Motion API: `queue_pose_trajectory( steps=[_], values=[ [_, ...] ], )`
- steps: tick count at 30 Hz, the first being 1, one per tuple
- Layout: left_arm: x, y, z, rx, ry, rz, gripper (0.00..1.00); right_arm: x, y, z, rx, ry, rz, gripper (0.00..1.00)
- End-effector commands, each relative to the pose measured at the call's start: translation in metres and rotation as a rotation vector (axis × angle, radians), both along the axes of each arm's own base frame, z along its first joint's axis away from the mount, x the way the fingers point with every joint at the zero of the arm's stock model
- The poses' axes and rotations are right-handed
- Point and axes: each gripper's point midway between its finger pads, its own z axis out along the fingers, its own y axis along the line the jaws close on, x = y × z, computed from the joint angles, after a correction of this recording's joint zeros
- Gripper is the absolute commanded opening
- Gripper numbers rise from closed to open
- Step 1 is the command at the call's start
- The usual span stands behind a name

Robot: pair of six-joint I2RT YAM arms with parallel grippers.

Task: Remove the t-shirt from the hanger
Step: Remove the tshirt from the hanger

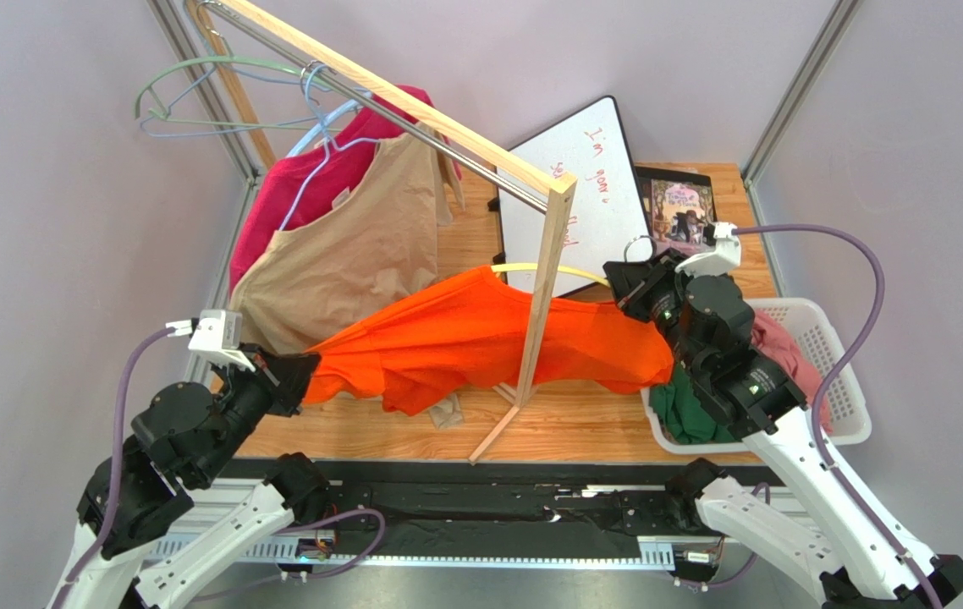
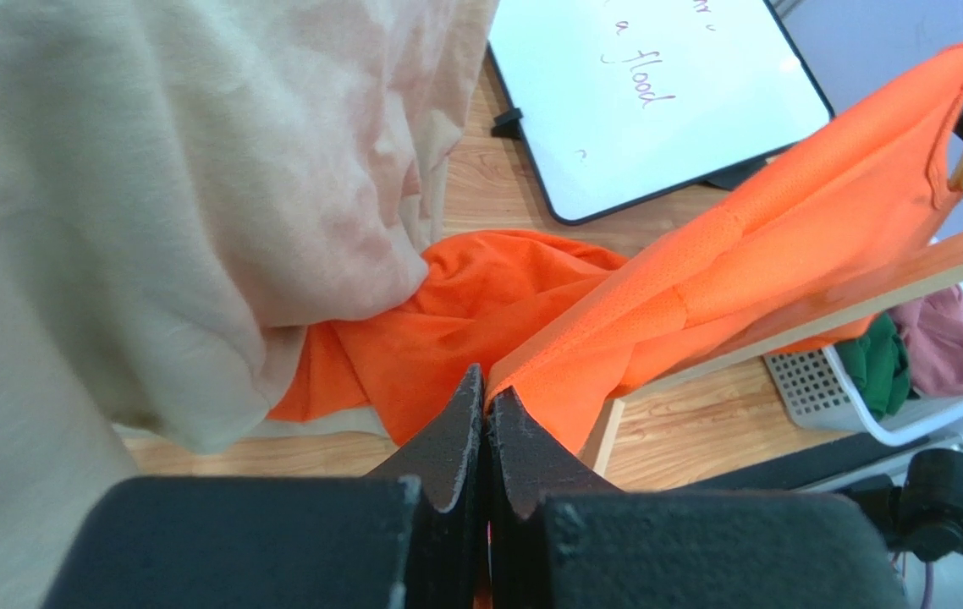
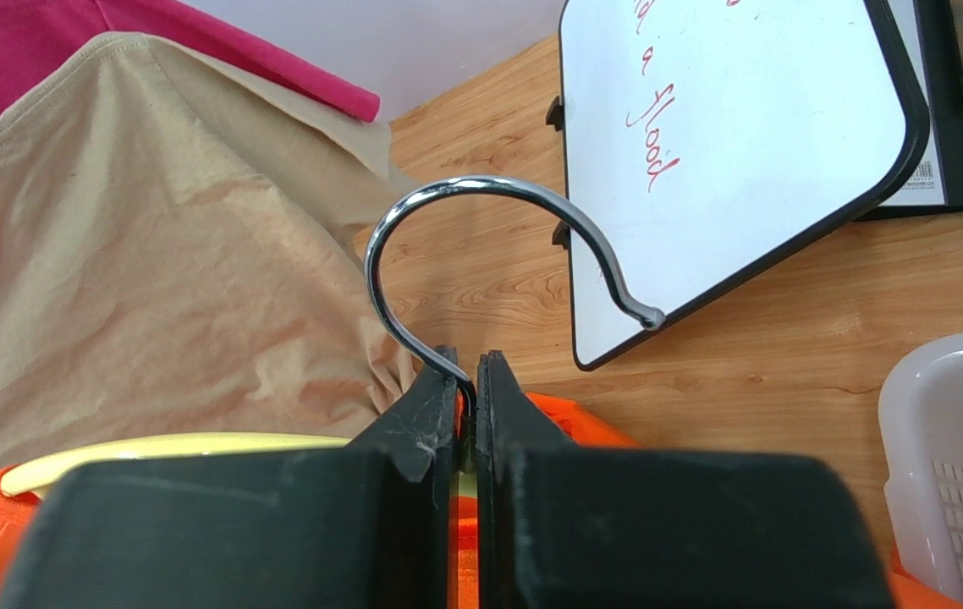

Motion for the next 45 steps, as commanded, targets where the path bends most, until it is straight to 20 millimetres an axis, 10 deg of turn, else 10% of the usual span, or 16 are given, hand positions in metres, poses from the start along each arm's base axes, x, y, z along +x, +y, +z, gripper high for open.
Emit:
queue_pose_trajectory(
  steps=[1,7,12,16,17,29,39,45],
  values=[
    [-0.002,-0.021,-0.003,0.062,-0.039,-0.138,0.0,0.017,-0.013,0.035,0.064,-0.115,-0.07,0.0],
    [-0.018,-0.088,0.033,0.036,-0.127,-0.509,0.0,0.022,0.046,0.032,-0.059,-0.123,0.247,0.0],
    [-0.017,-0.1,0.087,0.022,-0.228,-0.57,0.43,0.013,0.082,0.024,-0.158,-0.093,0.497,0.0],
    [-0.008,-0.115,0.113,0.005,-0.228,-0.597,0.5,0.005,0.099,0.024,-0.212,-0.12,0.609,0.0],
    [-0.006,-0.119,0.119,0.001,-0.23,-0.608,0.65,0.0,0.104,0.024,-0.218,-0.125,0.641,0.0],
    [0.065,-0.214,0.073,0.036,-0.052,-0.751,0.78,-0.023,0.133,0.035,-0.198,-0.164,0.852,0.0],
    [0.092,-0.236,0.038,0.074,0.036,-0.746,0.77,-0.036,0.145,0.04,-0.187,-0.194,0.939,0.0],
    [0.089,-0.243,0.011,0.082,0.111,-0.785,0.57,-0.035,0.145,0.046,-0.174,-0.204,0.926,0.0]
  ],
)
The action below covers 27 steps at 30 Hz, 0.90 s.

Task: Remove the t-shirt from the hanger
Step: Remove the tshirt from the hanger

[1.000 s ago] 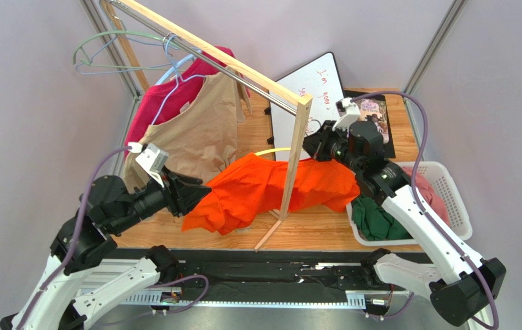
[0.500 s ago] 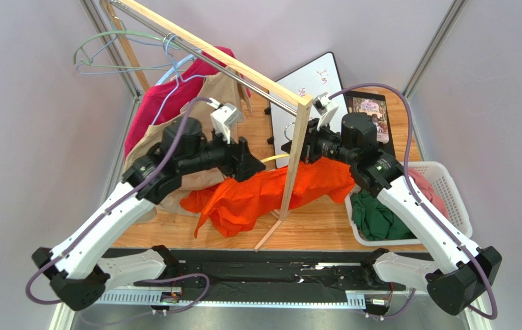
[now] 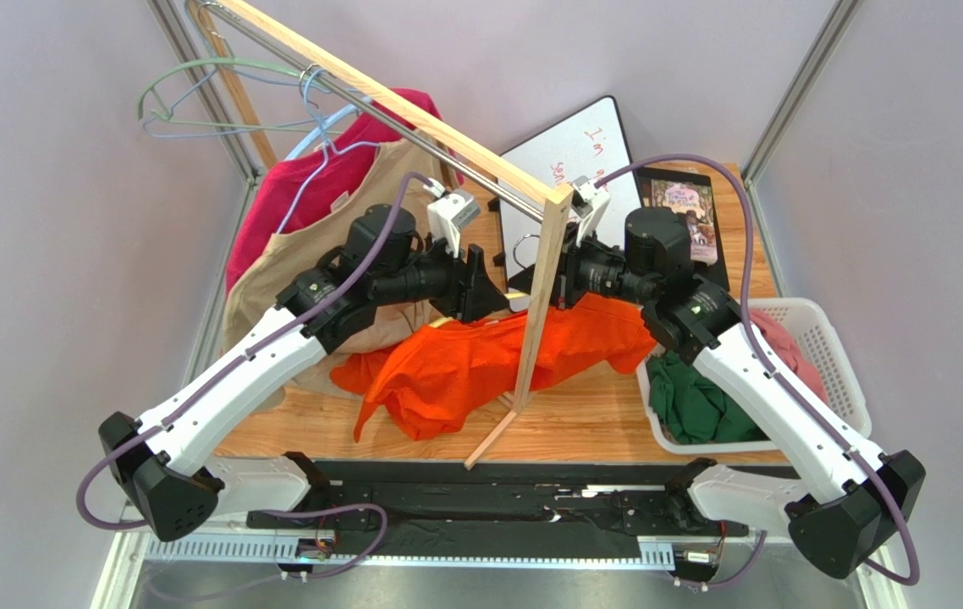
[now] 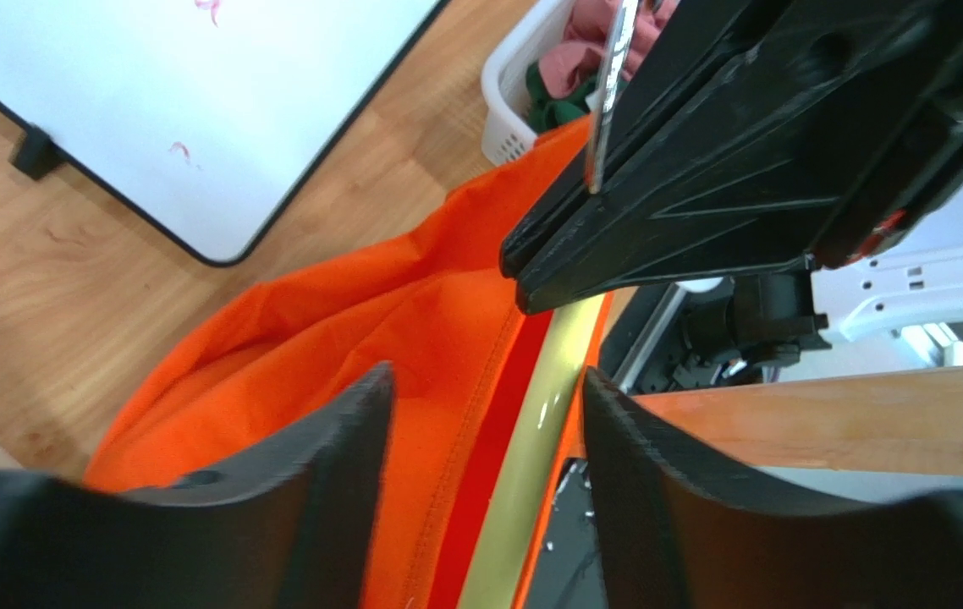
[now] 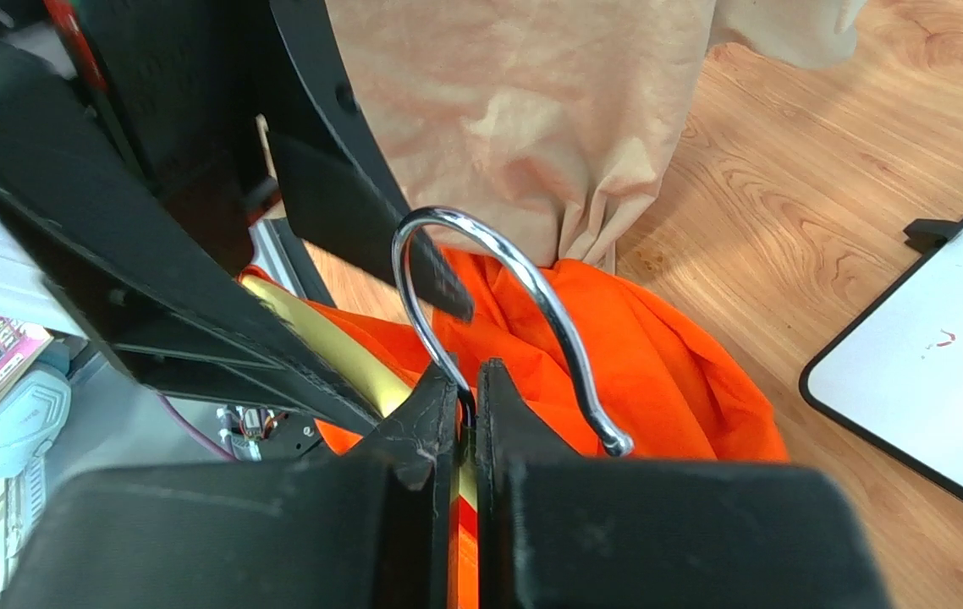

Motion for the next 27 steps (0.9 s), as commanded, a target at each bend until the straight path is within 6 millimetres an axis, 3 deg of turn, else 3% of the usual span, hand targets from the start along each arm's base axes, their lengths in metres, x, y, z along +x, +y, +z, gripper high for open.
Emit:
queue_pose_trajectory(
  steps=[1,3,5,7,8,9,10,12,14,15,17,20,24,27],
  values=[
    [-0.004,-0.004,-0.004,-0.016,-0.001,-0.036,0.54,-0.008,0.007,0.041,0.087,-0.064,0.044,0.0],
    [-0.006,-0.005,-0.006,-0.013,0.008,-0.051,0.43,-0.003,0.007,0.041,0.09,-0.055,0.017,0.0],
    [-0.005,-0.005,-0.006,-0.008,0.005,-0.048,0.21,0.003,0.006,0.04,0.087,-0.046,-0.016,0.0],
    [-0.002,-0.005,-0.002,-0.007,-0.006,-0.037,0.0,0.012,0.002,0.038,0.077,-0.016,-0.076,0.07],
    [0.002,-0.003,-0.001,-0.001,-0.016,-0.015,0.0,0.015,0.001,0.036,0.065,0.0,-0.1,0.15],
    [0.005,-0.002,0.002,-0.001,-0.023,0.001,0.0,0.019,-0.001,0.032,0.05,0.017,-0.126,0.34],
    [0.008,-0.001,0.009,-0.009,-0.037,0.018,0.0,0.024,-0.01,0.022,0.009,0.055,-0.189,0.41],
    [0.013,-0.001,0.017,-0.014,-0.064,0.035,0.0,0.027,-0.019,0.022,-0.016,0.072,-0.255,0.56],
    [0.019,-0.001,0.026,-0.02,-0.099,0.05,0.0,0.027,-0.038,0.02,-0.042,0.094,-0.352,0.62],
    [0.02,-0.001,0.029,-0.022,-0.113,0.054,0.0,0.026,-0.046,0.02,-0.045,0.102,-0.393,0.72],
    [0.024,-0.002,0.038,-0.031,-0.143,0.055,0.0,0.024,-0.068,0.019,-0.064,0.114,-0.501,0.8],
    [0.023,-0.008,0.054,-0.076,-0.187,0.022,0.0,0.022,-0.079,0.013,-0.058,0.151,-0.568,0.79],
    [0.02,-0.019,0.072,-0.136,-0.216,-0.033,0.0,0.023,-0.073,0.002,-0.036,0.197,-0.566,0.7],
    [0.018,-0.022,0.072,-0.136,-0.203,-0.056,0.0,0.017,-0.062,0.011,0.019,0.197,-0.503,0.65]
  ],
)
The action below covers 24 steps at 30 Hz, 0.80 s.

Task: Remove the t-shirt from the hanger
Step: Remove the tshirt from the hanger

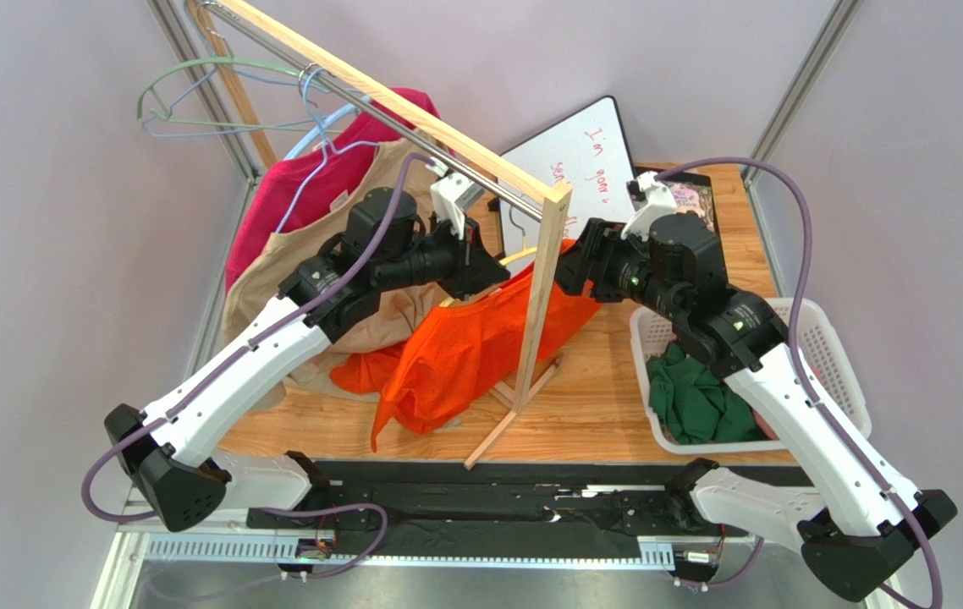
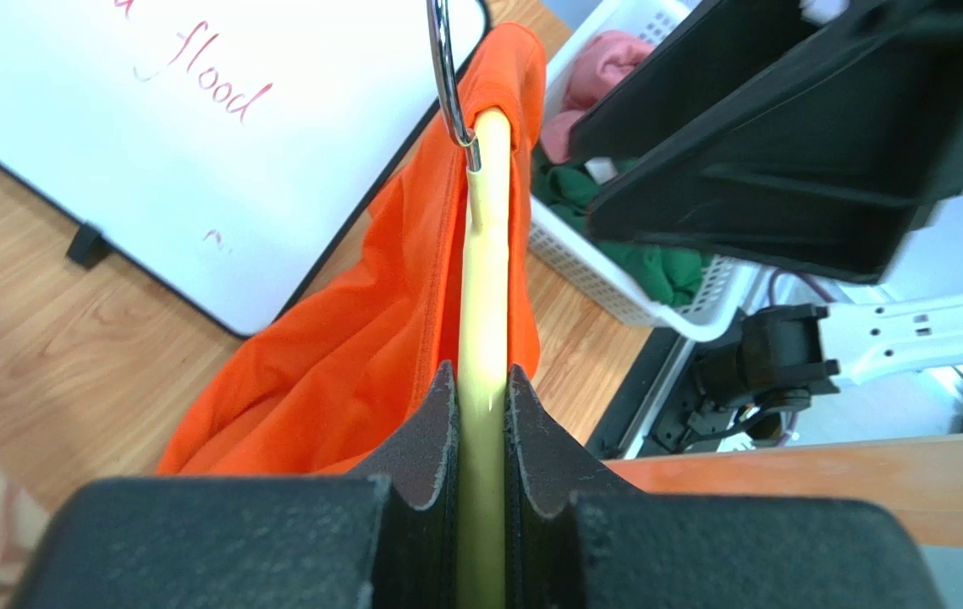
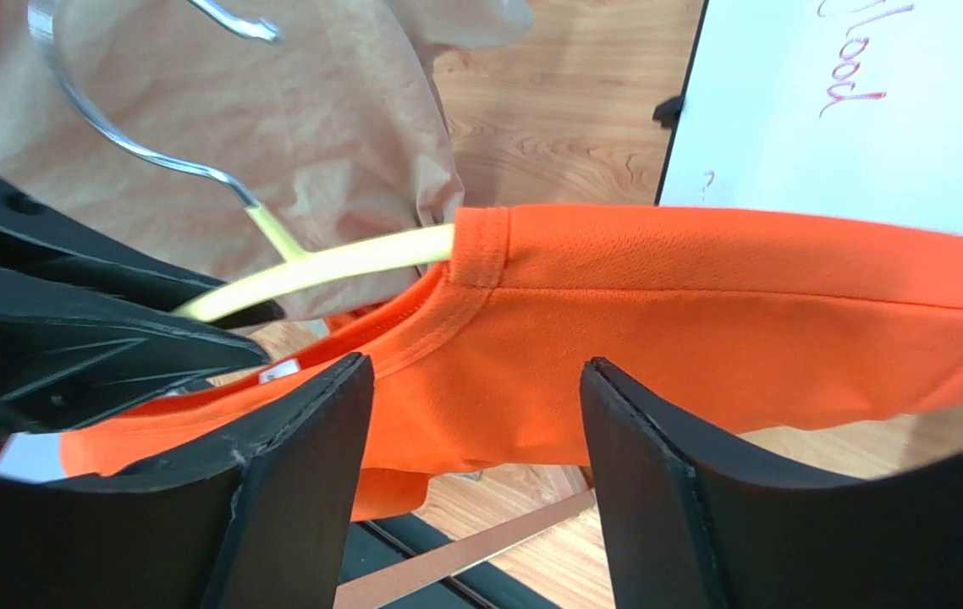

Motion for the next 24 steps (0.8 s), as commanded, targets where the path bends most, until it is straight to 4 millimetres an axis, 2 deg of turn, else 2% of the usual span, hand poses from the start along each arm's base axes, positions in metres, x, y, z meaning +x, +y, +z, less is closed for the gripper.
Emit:
queue_pose_trajectory(
  steps=[1,8,10,17,22,24],
  values=[
    [-0.001,-0.012,0.049,-0.107,-0.118,-0.071,0.0,0.001,0.009,0.002,0.078,0.009,-0.001,0.65],
    [-0.008,-0.015,0.052,-0.137,-0.119,-0.108,0.0,0.005,0.008,-0.006,0.156,0.047,-0.069,0.56],
    [-0.01,-0.017,0.052,-0.138,-0.113,-0.122,0.0,0.005,0.01,-0.001,0.202,0.044,-0.07,0.56],
    [-0.012,-0.015,0.045,-0.123,-0.099,-0.126,0.0,-0.002,0.006,0.006,0.269,0.011,-0.078,0.69],
    [-0.015,-0.016,0.043,-0.12,-0.093,-0.143,0.0,-0.003,0.003,0.012,0.293,-0.003,-0.098,0.7],
    [-0.017,-0.017,0.045,-0.129,-0.091,-0.157,0.0,0.003,-0.003,0.011,0.294,0.002,-0.148,0.7]
  ],
)
